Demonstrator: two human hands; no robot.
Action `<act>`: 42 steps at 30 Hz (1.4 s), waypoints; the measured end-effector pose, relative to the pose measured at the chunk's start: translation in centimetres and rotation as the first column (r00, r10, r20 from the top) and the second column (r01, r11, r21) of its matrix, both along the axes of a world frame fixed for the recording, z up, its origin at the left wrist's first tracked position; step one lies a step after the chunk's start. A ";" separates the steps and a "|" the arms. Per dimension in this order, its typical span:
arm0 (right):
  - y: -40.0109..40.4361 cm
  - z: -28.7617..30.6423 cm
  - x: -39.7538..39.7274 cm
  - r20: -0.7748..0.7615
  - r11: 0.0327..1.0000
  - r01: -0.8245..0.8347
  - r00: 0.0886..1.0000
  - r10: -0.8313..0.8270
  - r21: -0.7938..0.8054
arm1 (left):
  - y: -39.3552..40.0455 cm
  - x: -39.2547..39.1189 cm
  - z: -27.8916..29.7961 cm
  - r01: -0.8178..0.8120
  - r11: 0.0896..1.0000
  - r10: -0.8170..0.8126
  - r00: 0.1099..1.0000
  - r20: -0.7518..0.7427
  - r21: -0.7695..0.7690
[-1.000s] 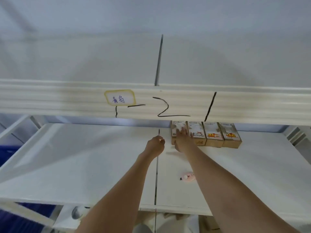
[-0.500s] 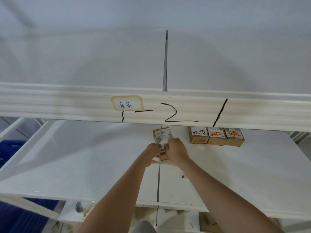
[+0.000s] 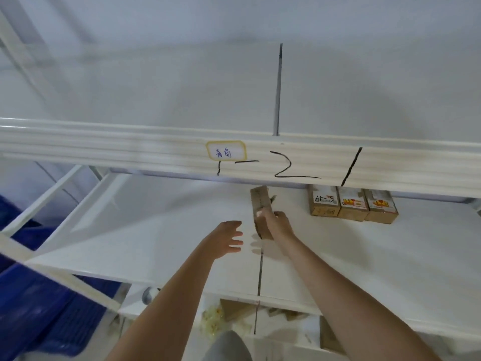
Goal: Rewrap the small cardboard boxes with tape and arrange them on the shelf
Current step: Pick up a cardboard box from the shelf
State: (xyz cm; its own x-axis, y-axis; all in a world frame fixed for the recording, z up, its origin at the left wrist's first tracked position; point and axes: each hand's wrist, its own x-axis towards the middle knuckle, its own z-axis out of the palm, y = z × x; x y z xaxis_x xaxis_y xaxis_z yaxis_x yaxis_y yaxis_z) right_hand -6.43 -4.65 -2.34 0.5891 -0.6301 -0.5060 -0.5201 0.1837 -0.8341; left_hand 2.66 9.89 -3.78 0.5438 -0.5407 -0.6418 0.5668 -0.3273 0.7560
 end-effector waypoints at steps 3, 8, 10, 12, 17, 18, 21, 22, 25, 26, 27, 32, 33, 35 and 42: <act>1.6 1.0 -1.5 0.195 0.849 0.069 0.961 -0.198 0.524 | 0.4 -0.2 0.5 0.050 0.997 -0.054 0.996 -0.070 -0.062; 3.3 -0.7 -3.4 0.185 0.871 -0.024 0.980 -0.078 0.491 | 0.4 -0.4 0.1 0.063 0.993 -0.064 0.998 -0.009 -0.104; 3.8 -0.6 -3.4 0.161 0.930 0.003 0.985 -0.067 0.367 | 1.1 -0.5 0.1 0.100 0.993 -0.098 0.994 0.039 -0.055; 4.0 -0.2 -3.3 0.175 0.955 -0.039 0.984 -0.014 0.295 | 1.8 -0.4 0.4 0.151 0.986 -0.149 0.988 0.039 -0.065; 4.8 0.7 -3.6 0.213 0.973 -0.111 0.975 0.067 0.203 | 2.8 0.2 1.1 0.157 0.979 -0.156 0.988 0.017 -0.129; 5.1 0.7 -3.6 0.244 0.967 -0.096 0.969 0.037 0.235 | 3.0 0.2 1.2 0.151 0.980 -0.146 0.988 0.047 -0.132; 5.4 1.0 -3.7 0.268 0.956 -0.042 0.963 -0.039 0.290 | 3.4 -0.1 1.3 0.159 0.972 -0.148 0.986 0.073 -0.175; 5.4 0.9 -3.8 0.257 0.954 -0.015 0.964 -0.066 0.300 | 3.6 -0.3 1.2 0.174 0.966 -0.165 0.984 0.061 -0.190; 5.5 1.4 -4.4 0.256 0.956 -0.035 0.966 -0.043 0.292 | 4.4 -0.5 0.9 0.210 0.951 -0.206 0.978 0.040 -0.226; 5.5 1.6 -4.6 0.276 0.952 -0.071 0.961 -0.015 0.299 | 4.5 -0.5 0.8 0.203 0.948 -0.204 0.979 0.020 -0.245; 5.4 1.8 -4.7 0.291 0.945 -0.090 0.957 -0.005 0.314 | 4.7 -0.6 0.9 0.191 0.946 -0.197 0.980 0.003 -0.260; 5.3 2.2 -4.7 0.310 0.933 -0.073 0.950 -0.043 0.352 | 4.6 -0.7 1.6 0.160 0.948 -0.169 0.986 -0.010 -0.274; 5.4 2.3 -4.7 0.309 0.932 -0.067 0.950 -0.050 0.357 | 4.5 -0.8 1.8 0.153 0.950 -0.162 0.987 -0.010 -0.272; 5.3 2.3 -4.8 0.304 0.932 -0.058 0.951 -0.058 0.357 | 4.4 -0.8 1.8 0.150 0.950 -0.159 0.987 -0.010 -0.275; 6.3 2.9 -4.2 0.258 0.978 -0.034 0.966 -0.020 0.204 | 3.4 -2.1 1.8 0.086 0.971 -0.067 0.994 0.092 -0.223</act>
State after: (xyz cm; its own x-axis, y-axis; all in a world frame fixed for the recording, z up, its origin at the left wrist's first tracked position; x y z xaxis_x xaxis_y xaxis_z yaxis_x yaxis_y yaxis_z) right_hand -10.66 1.66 0.56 0.7202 -0.5240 -0.4547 -0.2949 0.3620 -0.8843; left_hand 0.59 13.29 -1.98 0.5413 -0.7089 -0.4521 0.4790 -0.1820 0.8588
